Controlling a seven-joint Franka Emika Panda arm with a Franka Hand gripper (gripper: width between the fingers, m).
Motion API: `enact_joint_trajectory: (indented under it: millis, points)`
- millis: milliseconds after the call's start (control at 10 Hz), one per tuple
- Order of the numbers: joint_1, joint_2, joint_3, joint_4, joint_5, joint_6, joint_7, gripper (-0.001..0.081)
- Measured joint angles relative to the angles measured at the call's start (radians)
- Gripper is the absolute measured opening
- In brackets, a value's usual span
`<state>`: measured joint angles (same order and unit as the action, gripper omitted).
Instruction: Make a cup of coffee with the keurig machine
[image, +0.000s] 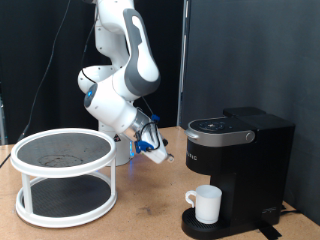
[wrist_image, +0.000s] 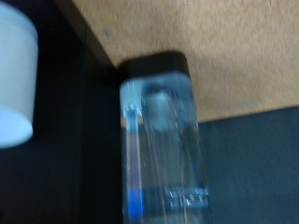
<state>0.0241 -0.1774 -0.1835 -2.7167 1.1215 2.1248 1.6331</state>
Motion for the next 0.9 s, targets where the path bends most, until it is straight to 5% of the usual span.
enact_joint_trajectory:
  millis: [300,900]
  points:
    - [-0.002,-0.109,-0.018,-0.011,0.006,-0.129,0.002,0.0734]
    - [-0.002,-0.310,-0.019,-0.018,0.051,-0.203,0.092,0.0734]
